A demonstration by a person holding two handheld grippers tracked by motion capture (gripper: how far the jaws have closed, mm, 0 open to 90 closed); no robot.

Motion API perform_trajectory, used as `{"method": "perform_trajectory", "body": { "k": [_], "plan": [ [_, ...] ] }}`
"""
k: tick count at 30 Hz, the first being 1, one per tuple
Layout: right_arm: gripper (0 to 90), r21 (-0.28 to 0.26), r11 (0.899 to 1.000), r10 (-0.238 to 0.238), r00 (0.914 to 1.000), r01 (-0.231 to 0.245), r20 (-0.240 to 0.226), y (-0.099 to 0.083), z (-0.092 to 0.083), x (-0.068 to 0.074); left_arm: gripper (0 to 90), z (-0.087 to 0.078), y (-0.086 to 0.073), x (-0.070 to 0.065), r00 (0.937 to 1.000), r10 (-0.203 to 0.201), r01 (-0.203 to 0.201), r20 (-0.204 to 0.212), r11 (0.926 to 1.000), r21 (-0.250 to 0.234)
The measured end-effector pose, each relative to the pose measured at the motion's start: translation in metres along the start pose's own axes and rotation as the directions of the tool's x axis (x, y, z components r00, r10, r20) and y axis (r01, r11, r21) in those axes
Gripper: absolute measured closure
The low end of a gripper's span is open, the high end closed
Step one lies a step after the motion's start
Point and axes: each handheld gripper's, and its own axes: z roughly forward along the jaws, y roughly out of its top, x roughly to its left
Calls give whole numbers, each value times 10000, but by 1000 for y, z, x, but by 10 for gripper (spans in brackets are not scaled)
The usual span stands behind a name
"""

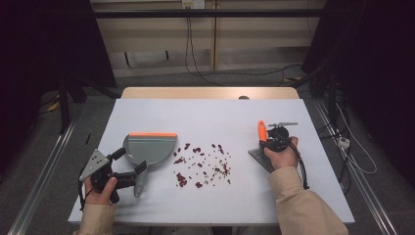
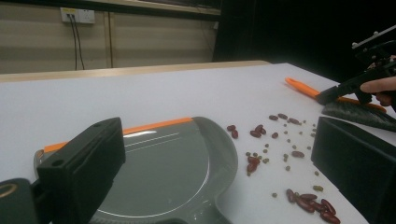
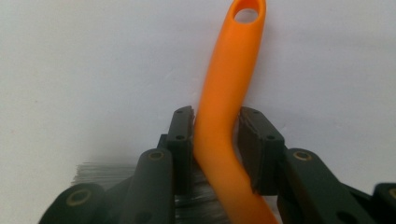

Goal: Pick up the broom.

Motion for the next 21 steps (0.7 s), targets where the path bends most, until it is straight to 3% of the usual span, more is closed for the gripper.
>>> {"method": "perform_trajectory", "body": {
  "k": [9, 13, 18, 21],
  "plan": [
    [674, 12, 10000, 57, 10000, -57, -45, 0, 0, -1, 27, 2, 1, -3, 9998, 41, -42, 168, 10000, 17],
    [677, 169, 9998, 92, 9999, -94, 73, 3, 0, 1, 27, 1, 4, -5, 10000, 40, -39, 78, 9999, -127],
    [680, 233, 9997, 19, 9998, -24, 210, 3, 0, 3, 27, 4, 7, -10, 9997, 79, -75, 249, 9998, -170],
    [688, 442, 9990, 36, 10000, -35, -8, 7, -1, -1, 28, 6, 9, -13, 9995, 68, -64, 319, 9999, -138]
  ]
}}
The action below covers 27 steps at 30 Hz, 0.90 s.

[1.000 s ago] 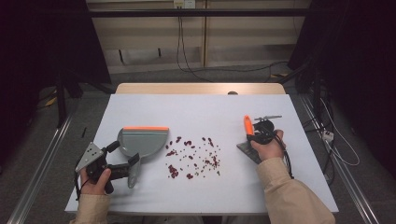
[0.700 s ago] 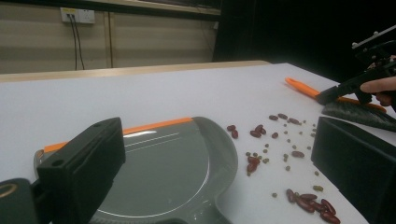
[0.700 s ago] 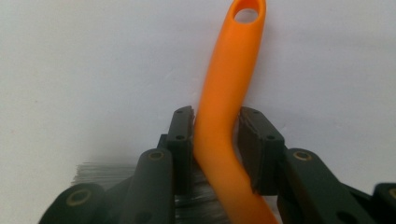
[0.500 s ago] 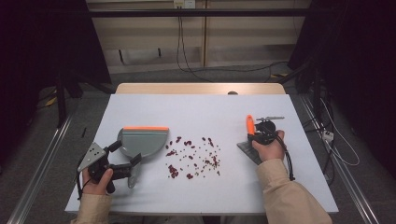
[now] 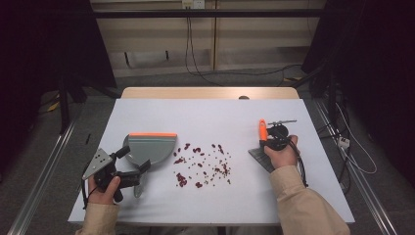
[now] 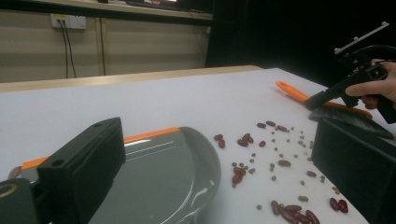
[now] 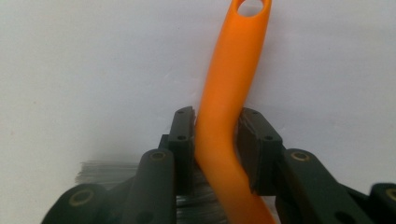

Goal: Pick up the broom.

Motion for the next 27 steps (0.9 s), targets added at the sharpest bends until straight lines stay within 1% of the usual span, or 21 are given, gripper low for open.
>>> {"method": "perform_trajectory", "body": {
  "k": [1, 3, 6, 10, 12, 15, 16, 18, 21, 22, 23, 24, 25, 27],
  "plan": [
    [688, 38, 10000, 80, 9999, -80, -63, 1, 0, -1, 27, 1, 1, -1, 10000, 55, -55, 43, 10000, 34],
    [688, 25, 10000, 73, 9999, -73, -91, 1, -1, -1, 27, 3, 1, -3, 9999, 93, -93, 120, 10000, 34],
    [689, -146, 9999, 70, 9999, -72, -143, -1, -2, -2, 27, 5, 2, -6, 9997, 134, -136, 193, 9999, 77],
    [693, -696, 9975, 102, 9984, -141, -548, -2, -11, -2, 27, 6, 4, -10, 9992, 254, -257, 307, 9996, 105],
    [696, -1143, 9930, 201, 9957, -305, -909, -2, -18, -2, 27, 6, 5, -11, 9992, 230, -232, 313, 9997, 63],
    [702, -1742, 9845, -9, 9917, -218, -1289, -1, -31, 1, 27, 6, 8, -13, 9990, 256, -257, 357, 9997, 30],
    [702, -1947, 9808, -127, 9906, -142, -1361, -1, -35, 2, 27, 7, 10, -14, 9990, 261, -261, 363, 9997, 10],
    [704, -2395, 9706, -172, 9870, -218, -1596, -3, -43, 2, 27, 8, 14, -16, 9987, 282, -278, 418, 9996, -88],
    [707, -3027, 9511, -24, 9789, -608, -2042, -7, -53, 0, 27, 12, 19, -21, 9974, 377, -375, 609, 9993, -52],
    [707, -3027, 9511, -24, 9789, -608, -2042, -7, -53, 0, 27, 12, 19, -21, 9974, 377, -375, 609, 9993, -52],
    [707, -3214, 9443, 17, 9777, -707, -2099, -8, -56, 0, 27, 18, 22, -27, 9956, 433, -432, 826, 9991, -28],
    [709, -3506, 9302, 199, 9686, -1087, -2476, -11, -63, -2, 27, 20, 23, -30, 9947, 480, -483, 912, 9988, 11],
    [710, -3665, 9225, 222, 9645, -1213, -2632, -12, -65, -2, 27, 22, 24, -33, 9940, 497, -501, 976, 9987, 13],
    [710, -3863, 9118, 251, 9576, -1396, -2869, -13, -70, -1, 26, 26, 27, -37, 9922, 540, -543, 1126, 9985, -4]
  ]
}}
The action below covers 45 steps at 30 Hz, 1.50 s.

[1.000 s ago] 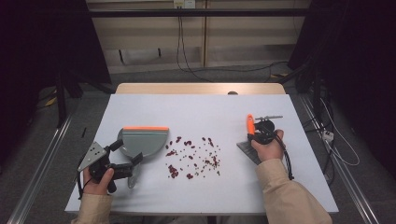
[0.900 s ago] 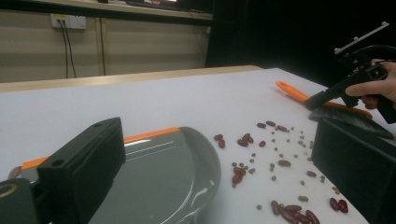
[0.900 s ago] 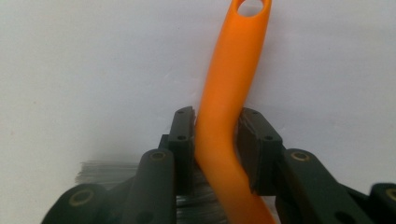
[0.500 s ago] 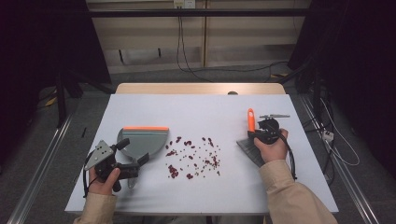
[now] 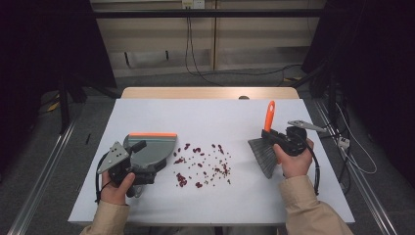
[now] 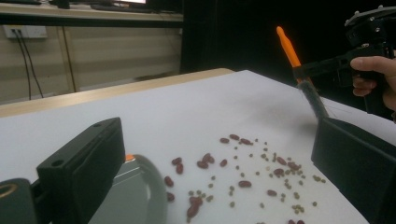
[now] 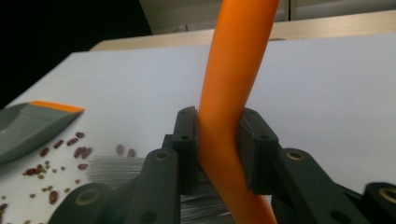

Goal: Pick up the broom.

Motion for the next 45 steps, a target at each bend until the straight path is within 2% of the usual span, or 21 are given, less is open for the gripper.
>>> {"method": "perform_trajectory", "body": {
  "k": [3, 6, 8, 12, 15, 19, 22, 27, 29, 35, 41, 45],
  "plan": [
    [711, -363, 9993, 88, 9991, -102, -407, 1, -4, 3, 26, 6, 5, -5, 9999, 58, -58, 132, 10000, -19],
    [712, -604, 9982, 11, 9982, -47, -598, 1, -6, 6, 26, 13, 8, -8, 9995, 118, -117, 298, 9999, -52],
    [712, -771, 9965, 265, 9956, -335, -897, 1, -8, 6, 26, 17, 9, -11, 9991, 86, -84, 418, 10000, -41],
    [712, -997, 9933, 439, 9890, -584, -1414, 6, -12, 11, 25, 25, 11, -15, 9983, -33, 34, 585, 10000, -21],
    [712, -1213, 9920, 166, 9873, -361, -1583, 11, -16, 19, 25, 30, 13, -19, 9977, -162, 167, 651, 9998, -72],
    [712, -1445, 9888, 102, 9833, -370, -1817, 12, -17, 28, 25, 38, 16, -25, 9971, -11, 11, 763, 10000, -2],
    [712, -1570, 9874, -97, 9816, -207, -1906, 12, -15, 36, 26, 45, 19, -31, 9962, 43, -54, 871, 9999, 128],
    [712, -1668, 9860, -351, 9753, -18, -2182, 13, -11, 53, 28, 59, 25, -41, 9951, 66, -96, 988, 9995, 295],
    [712, -1714, 9852, -466, 9700, 52, -2386, 14, -9, 59, 29, 65, 27, -44, 9946, 71, -112, 1035, 9992, 384],
    [711, -1727, 9843, -774, 9698, 373, -2313, 10, -3, 73, 27, 81, 28, -53, 9921, -79, -7, 1254, 9977, 681],
    [711, -1801, 9825, -896, 9689, 480, -2305, 4, 2, 87, 28, 96, 30, -62, 9892, -248, 105, 1446, 9951, 982],
    [711, -1733, 9826, -1070, 9665, 670, -2334, 1, 5, 95, 60, 106, 32, -66, 9869, -420, 238, 1558, 9928, 1171]
  ]
}}
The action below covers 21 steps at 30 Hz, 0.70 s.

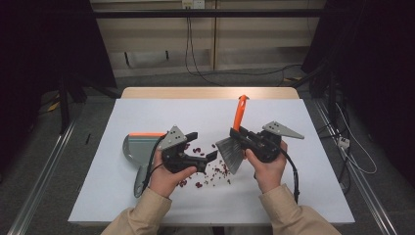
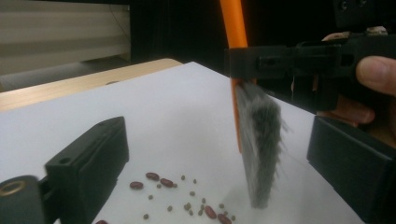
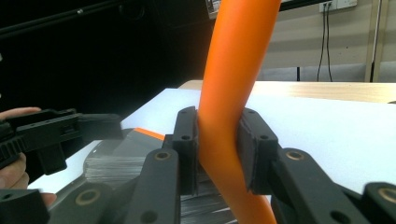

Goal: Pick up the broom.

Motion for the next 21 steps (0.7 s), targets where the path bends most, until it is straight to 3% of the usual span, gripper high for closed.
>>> {"method": "perform_trajectory", "body": {
  "k": [3, 6, 8, 9, 12, 15, 18, 21],
  "plan": [
    [711, 36, 9999, 124, 9999, -124, 5, -3, 2, 3, 111, 9, 2, -2, 9998, -149, 147, 137, 9998, 134],
    [711, 4, 9999, -108, 9998, 107, 178, -5, 4, 6, 179, 18, 3, -6, 9998, -53, 44, 204, 9991, 429],
    [711, -103, 9993, 345, 9994, -346, -71, -6, 5, 6, 216, 23, 4, -8, 9995, -127, 111, 292, 9985, 530],
    [711, -85, 9995, 304, 9995, -304, -14, -6, 5, 6, 242, 25, 3, -8, 9994, -115, 98, 316, 9985, 544],
    [711, -82, 9998, -172, 9997, 173, 164, -6, 5, 9, 348, 29, 1, -10, 9991, -106, 78, 421, 9977, 672],
    [710, -84, 9999, 55, 9999, -56, -94, -7, 7, 9, 492, 30, 0, -11, 9984, -123, 86, 557, 9977, 672],
    [711, -87, 9999, -147, 9998, 146, -99, -7, 8, 11, 680, 28, -1, -7, 9967, -298, 249, 751, 9976, 651],
    [710, -101, 9998, -143, 9996, 141, -224, -8, 8, 13, 777, 27, -4, -4, 9929, -591, 507, 1034, 9954, 815]
  ]
}}
